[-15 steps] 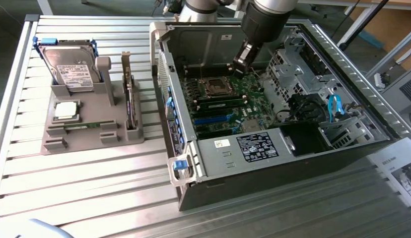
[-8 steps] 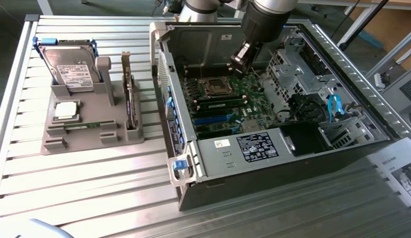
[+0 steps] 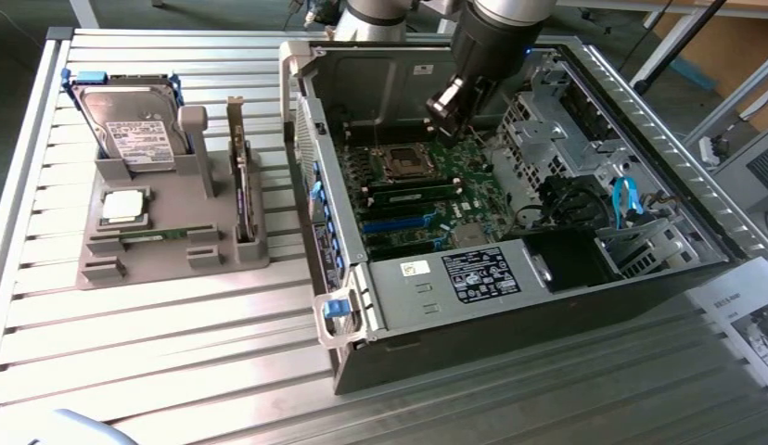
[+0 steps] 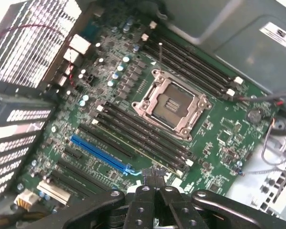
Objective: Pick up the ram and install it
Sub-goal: 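Press down the ram until it locks into place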
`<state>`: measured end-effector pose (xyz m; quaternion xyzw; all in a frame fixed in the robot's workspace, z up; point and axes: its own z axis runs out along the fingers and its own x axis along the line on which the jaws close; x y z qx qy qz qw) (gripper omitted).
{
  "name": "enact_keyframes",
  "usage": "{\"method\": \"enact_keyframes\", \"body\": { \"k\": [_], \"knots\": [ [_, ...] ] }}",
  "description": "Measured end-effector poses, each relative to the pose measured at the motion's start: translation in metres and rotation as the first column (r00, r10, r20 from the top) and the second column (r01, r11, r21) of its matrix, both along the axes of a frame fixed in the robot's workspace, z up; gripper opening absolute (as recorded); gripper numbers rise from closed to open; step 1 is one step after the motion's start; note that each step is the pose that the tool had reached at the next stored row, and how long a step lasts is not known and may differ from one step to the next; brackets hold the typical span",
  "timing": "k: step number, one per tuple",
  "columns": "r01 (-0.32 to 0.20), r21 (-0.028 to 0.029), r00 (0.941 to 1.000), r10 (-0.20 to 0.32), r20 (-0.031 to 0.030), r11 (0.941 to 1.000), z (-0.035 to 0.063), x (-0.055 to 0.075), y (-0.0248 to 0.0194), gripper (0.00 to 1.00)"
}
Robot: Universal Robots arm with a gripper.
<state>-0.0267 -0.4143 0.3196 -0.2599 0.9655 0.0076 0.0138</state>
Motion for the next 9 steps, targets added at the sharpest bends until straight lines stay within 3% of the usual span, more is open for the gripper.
{"method": "enact_keyframes", "body": {
  "k": [4, 9],
  "knots": [
    [0.065, 0.0000, 0.9979, -0.065, 0.0000, 0.9979, -0.0001, 0.0000, 0.0000, 0.10],
    [0.147, 0.0000, 0.9891, -0.147, 0.0000, 0.9891, -0.0002, 0.0000, 0.0000, 0.10]
  ]
}}
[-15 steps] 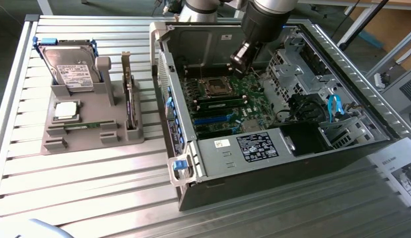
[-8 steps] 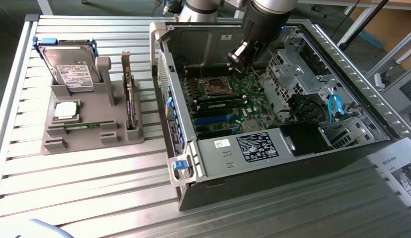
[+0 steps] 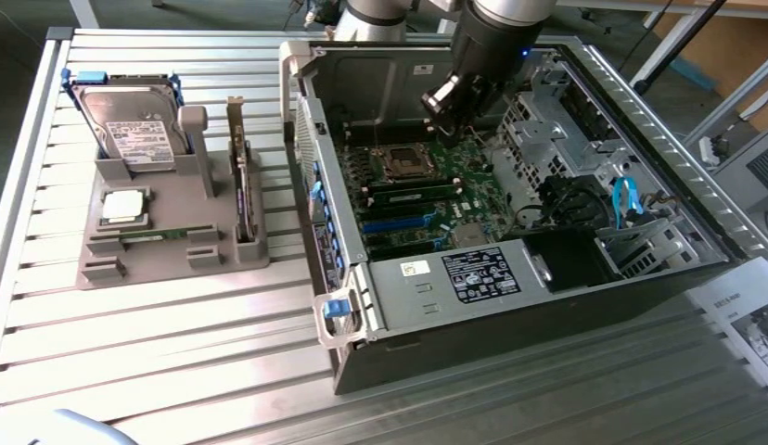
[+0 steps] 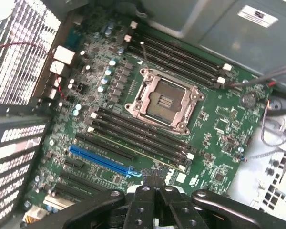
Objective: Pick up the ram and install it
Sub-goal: 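Press down the ram until it locks into place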
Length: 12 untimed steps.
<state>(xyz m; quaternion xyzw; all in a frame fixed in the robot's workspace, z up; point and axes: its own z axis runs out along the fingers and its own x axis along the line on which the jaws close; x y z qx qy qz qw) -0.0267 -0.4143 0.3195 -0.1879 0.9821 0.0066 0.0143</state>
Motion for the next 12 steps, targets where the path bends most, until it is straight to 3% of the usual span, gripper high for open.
{"method": "enact_keyframes", "body": {
  "k": [4, 12],
  "knots": [
    [0.068, 0.0000, 0.9977, -0.068, 0.0000, 0.9977, -0.0001, 0.0000, 0.0000, 0.10],
    [0.203, -0.0001, 0.9792, -0.203, 0.0000, 0.9792, -0.0002, 0.0000, 0.0000, 0.10]
  ]
}}
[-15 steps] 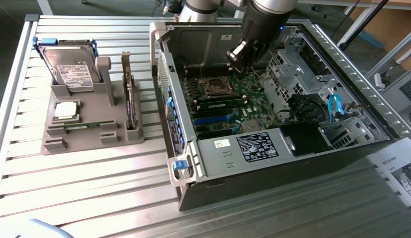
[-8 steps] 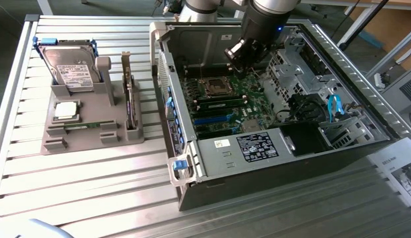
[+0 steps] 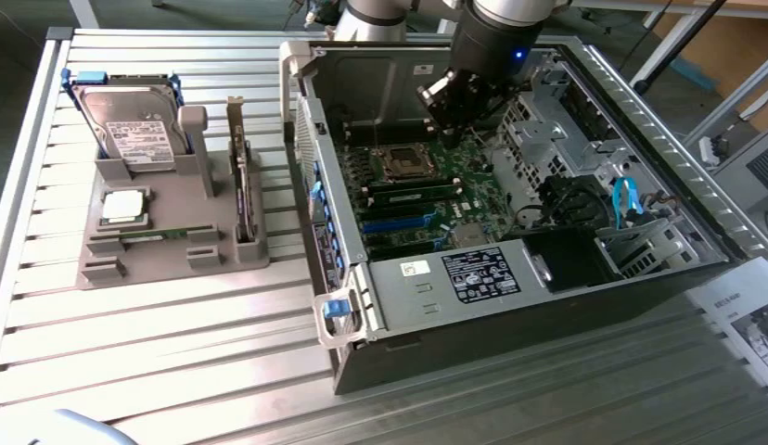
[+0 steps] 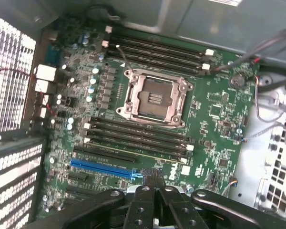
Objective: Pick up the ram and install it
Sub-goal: 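Press down the ram until it locks into place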
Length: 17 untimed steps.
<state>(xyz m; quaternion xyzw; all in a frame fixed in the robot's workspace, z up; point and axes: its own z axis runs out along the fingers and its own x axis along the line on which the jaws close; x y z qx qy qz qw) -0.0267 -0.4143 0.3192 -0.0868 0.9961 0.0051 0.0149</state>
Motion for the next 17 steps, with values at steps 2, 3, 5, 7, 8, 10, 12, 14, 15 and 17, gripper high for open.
{"method": "enact_keyframes", "body": {
  "k": [2, 3, 5, 7, 8, 10, 12, 14, 15, 17],
  "knots": [
    [0.031, 0.0000, 0.9995, -0.031, 0.0000, 0.9995, 0.0000, 0.0000, 0.0000, 0.10],
    [0.047, 0.0000, 0.9989, -0.047, 0.0000, 0.9989, -0.0001, 0.0000, 0.0000, 0.10],
    [0.074, 0.0000, 0.9973, -0.074, 0.0000, 0.9973, -0.0002, 0.0000, 0.0000, 0.10],
    [0.101, 0.0000, 0.9949, -0.101, 0.0000, 0.9949, -0.0002, 0.0000, 0.0000, 0.10],
    [0.116, 0.0000, 0.9933, -0.116, 0.0000, 0.9933, -0.0003, 0.0000, 0.0000, 0.10],
    [0.135, 0.0000, 0.9908, -0.135, 0.0000, 0.9908, -0.0003, 0.0000, 0.0000, 0.10],
    [0.142, 0.0000, 0.9899, -0.142, 0.0000, 0.9899, -0.0003, 0.0000, 0.0000, 0.10],
    [0.142, 0.0000, 0.9899, -0.142, 0.0000, 0.9899, -0.0003, 0.0000, 0.0000, 0.10],
    [0.142, 0.0000, 0.9899, -0.142, 0.0000, 0.9899, -0.0003, 0.0000, 0.0000, 0.10],
    [0.142, -0.0002, 0.9899, -0.142, -0.0005, 0.9899, -0.0003, 0.0001, 0.0000, 0.10]
  ]
}}
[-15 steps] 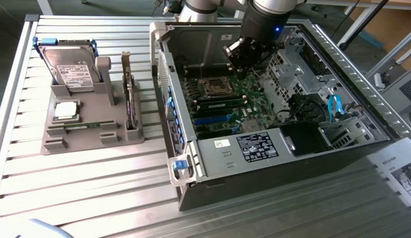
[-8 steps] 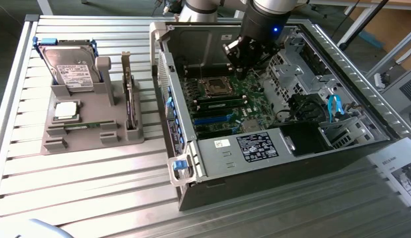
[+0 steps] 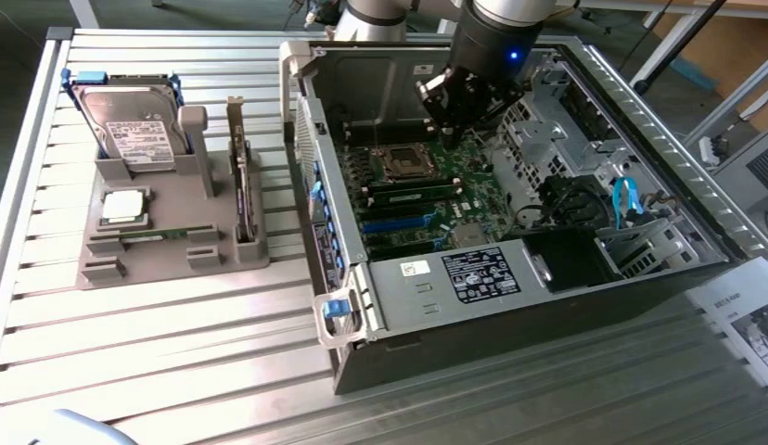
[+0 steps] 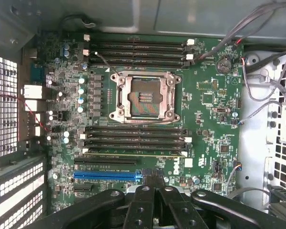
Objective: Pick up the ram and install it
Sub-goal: 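Press down the ram until it locks into place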
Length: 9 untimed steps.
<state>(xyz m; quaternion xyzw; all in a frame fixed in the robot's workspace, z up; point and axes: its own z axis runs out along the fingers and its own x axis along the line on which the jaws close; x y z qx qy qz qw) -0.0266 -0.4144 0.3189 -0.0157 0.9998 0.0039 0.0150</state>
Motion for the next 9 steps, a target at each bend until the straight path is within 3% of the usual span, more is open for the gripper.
{"method": "enact_keyframes", "body": {
  "k": [5, 9],
  "knots": [
    [0.000, 0.0001, 0.9999, 0.000, -0.0115, 1.0000, 0.0000, 0.0017, 0.0000, 0.10],
    [0.000, 0.0000, 0.9999, 0.000, -0.0125, 1.0000, 0.0000, 0.0019, 0.0000, 0.10]
  ]
}}
